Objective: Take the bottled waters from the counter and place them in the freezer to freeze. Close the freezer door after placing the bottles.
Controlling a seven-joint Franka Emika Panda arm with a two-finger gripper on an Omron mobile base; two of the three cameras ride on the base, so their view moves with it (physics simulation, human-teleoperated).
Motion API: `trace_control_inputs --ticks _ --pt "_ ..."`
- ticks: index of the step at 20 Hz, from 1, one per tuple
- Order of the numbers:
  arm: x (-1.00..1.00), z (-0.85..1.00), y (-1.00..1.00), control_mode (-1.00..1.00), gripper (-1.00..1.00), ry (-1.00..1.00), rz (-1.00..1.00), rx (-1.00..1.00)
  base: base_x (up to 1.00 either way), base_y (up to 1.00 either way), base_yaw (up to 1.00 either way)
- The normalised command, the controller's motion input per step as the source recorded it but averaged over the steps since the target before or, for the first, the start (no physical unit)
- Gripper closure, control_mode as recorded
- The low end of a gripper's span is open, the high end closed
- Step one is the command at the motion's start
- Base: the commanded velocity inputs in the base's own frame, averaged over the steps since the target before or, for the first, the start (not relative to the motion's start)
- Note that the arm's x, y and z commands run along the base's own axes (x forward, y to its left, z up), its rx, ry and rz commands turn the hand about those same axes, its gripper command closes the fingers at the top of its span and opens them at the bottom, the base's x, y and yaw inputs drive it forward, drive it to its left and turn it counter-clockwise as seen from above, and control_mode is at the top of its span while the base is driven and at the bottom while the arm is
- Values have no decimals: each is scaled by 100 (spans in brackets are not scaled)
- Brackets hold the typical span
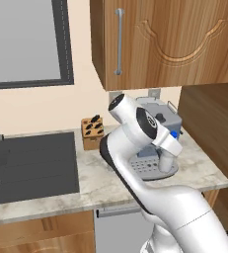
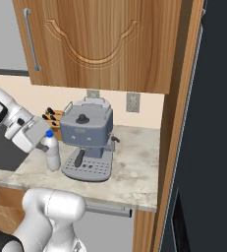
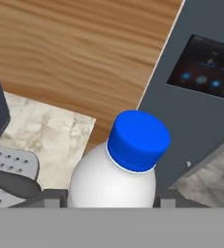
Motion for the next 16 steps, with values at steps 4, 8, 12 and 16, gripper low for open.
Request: trace_control_inputs --ticks 4,8,12,16 --pt "-4 0 0 -100 100 0 0 0 0 0 0" --pt "0 0 0 -100 100 0 0 0 0 0 0" --pt "0 0 0 100 100 0 0 0 -1 0 0" --pt "0 0 0 100 100 0 0 0 -44 0 -1"
